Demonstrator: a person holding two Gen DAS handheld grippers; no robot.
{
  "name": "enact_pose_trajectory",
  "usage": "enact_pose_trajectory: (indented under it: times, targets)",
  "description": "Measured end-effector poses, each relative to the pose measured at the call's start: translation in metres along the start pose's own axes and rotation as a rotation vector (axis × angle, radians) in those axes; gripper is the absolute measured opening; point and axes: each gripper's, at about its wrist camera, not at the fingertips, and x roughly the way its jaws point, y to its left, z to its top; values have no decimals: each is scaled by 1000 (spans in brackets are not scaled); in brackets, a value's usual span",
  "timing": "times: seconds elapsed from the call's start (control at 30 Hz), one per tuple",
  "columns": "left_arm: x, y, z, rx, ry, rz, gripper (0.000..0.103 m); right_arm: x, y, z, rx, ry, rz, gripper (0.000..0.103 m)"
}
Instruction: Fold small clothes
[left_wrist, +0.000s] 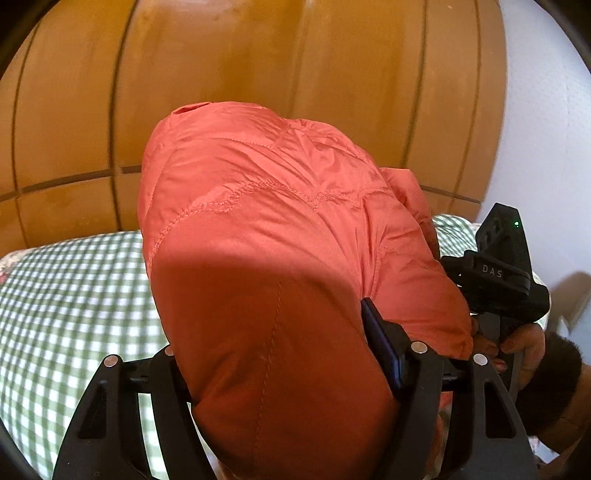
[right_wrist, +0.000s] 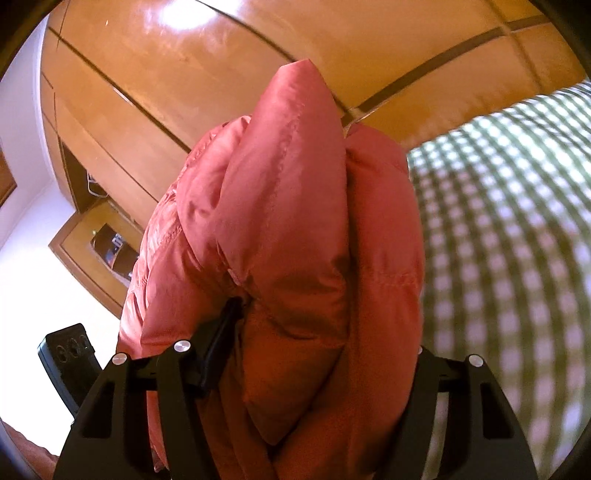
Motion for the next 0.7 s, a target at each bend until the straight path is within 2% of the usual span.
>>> enact_pose_trajectory:
  times: [0.3,0.37,0.43,0.5,0.53,0.57,0.6,0.7]
  targets:
    - [36,55,4,-48,-22,124,69,91,3,22,-83,46,-3,63]
    - [51,68,-1,-76,-9,152,69,111,1,24,-108,49,-37,62]
    - [67,83,-6,-150,32,158,70,122,-1,20,-128,50,-87,62]
    - [77,97,-16,-227,59,157,75,131,-3,15,-159,29,-152,63]
    - [81,104,-24,-276,63,152,83,132,-3,14,-174,15,-176,69]
    - [83,107,-30,-298,61,156,92,132,-3,11,-207,-18,-235,80]
    - [80,105,-35,-308,54,166,95,131,-3,6,-243,-48,-291,84]
    - [74,99,-42,-316,44,170,100,129,-15,1,-203,-65,-313,89]
